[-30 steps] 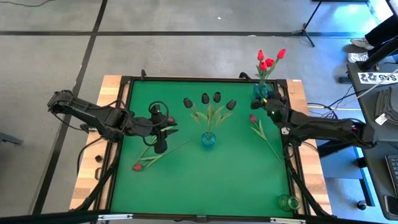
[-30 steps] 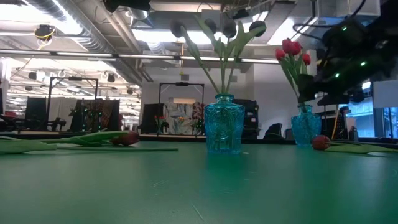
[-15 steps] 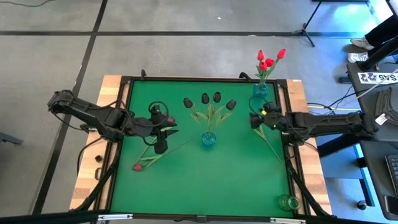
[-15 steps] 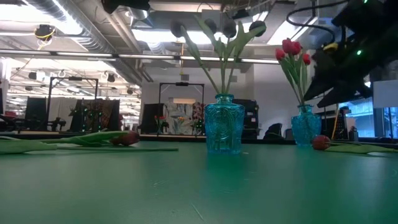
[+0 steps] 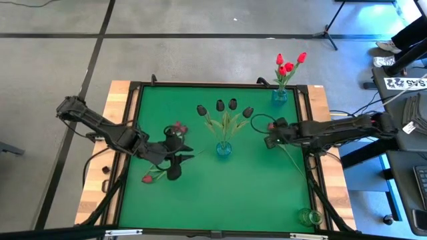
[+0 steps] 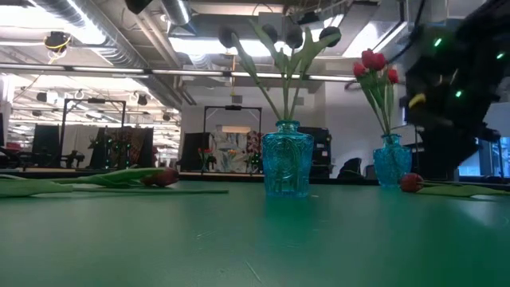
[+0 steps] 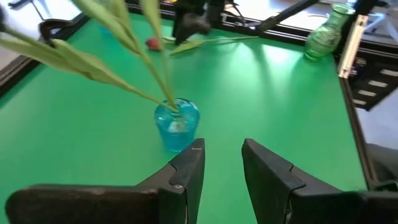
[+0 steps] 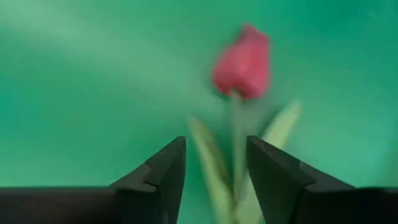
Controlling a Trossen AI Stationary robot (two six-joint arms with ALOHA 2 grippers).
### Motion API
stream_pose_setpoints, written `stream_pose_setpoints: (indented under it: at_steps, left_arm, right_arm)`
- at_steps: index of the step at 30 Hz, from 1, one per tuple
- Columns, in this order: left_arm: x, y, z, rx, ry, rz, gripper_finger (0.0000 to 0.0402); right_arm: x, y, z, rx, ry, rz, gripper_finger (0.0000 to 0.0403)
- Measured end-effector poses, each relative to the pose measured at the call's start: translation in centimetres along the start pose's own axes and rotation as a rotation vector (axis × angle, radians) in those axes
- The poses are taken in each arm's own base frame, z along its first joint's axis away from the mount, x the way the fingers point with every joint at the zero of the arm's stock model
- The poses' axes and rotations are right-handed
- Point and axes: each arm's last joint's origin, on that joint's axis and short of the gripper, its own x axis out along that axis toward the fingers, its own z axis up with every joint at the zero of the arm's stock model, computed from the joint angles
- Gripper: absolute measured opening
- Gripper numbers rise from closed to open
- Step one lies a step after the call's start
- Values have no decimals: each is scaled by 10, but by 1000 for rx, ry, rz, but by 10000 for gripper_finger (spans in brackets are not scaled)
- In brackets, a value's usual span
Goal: Sort flowers into vase by color
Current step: Put the pink tulip into the green vase
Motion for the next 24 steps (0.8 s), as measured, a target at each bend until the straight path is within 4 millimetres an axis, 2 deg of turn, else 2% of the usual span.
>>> stream_pose_setpoints:
  at_steps: [6, 13, 16, 21, 24]
  left_arm:
    - [-6, -11, -5, 23, -9, -23, 105]
    - [-12, -19, -9, 33, -44, 5, 105]
    - [-15, -22, -10, 35, -55, 6, 105]
    - [-16, -24, -11, 36, -74, 21, 105]
    - [-17, -24, -10, 28, -80, 18, 105]
  right_arm:
    - [22, -1, 11, 11, 88, -41, 150]
    - [31, -7, 20, -14, 122, -59, 137]
    - [31, -6, 20, -22, 119, -53, 103]
    - [31, -6, 20, -35, 120, -52, 16]
    - [27, -6, 19, -44, 129, -11, 17]
